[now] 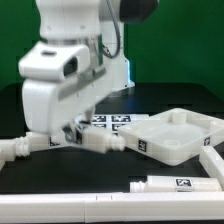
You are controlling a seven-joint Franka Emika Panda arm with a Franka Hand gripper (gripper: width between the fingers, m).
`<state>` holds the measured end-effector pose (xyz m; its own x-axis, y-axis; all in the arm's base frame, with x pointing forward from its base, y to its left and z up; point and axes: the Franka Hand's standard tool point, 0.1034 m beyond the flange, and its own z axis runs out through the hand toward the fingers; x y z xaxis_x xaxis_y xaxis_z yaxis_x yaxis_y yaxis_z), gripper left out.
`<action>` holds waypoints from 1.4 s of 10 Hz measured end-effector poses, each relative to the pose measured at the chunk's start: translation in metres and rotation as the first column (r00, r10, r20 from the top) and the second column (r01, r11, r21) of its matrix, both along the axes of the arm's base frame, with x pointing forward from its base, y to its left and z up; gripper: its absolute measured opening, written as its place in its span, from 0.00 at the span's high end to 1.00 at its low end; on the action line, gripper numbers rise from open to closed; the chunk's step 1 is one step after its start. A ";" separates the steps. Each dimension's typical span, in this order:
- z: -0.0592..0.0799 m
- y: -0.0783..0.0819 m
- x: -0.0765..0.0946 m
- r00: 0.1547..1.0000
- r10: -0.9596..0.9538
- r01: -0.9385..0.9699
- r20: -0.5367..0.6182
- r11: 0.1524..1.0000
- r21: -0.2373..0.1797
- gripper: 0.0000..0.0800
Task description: Assemble desk
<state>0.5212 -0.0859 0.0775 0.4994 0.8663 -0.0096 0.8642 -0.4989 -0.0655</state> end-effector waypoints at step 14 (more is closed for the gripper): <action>-0.004 -0.078 -0.075 0.973 -0.224 0.222 0.059 0.974 0.042 0.64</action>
Offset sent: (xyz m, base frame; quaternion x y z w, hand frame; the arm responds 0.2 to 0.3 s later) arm 0.0000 0.0000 0.0000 0.0000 0.0000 0.0000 1.0000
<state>0.4465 -0.1635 0.0731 0.6789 0.7321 0.0565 0.7342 -0.6780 -0.0360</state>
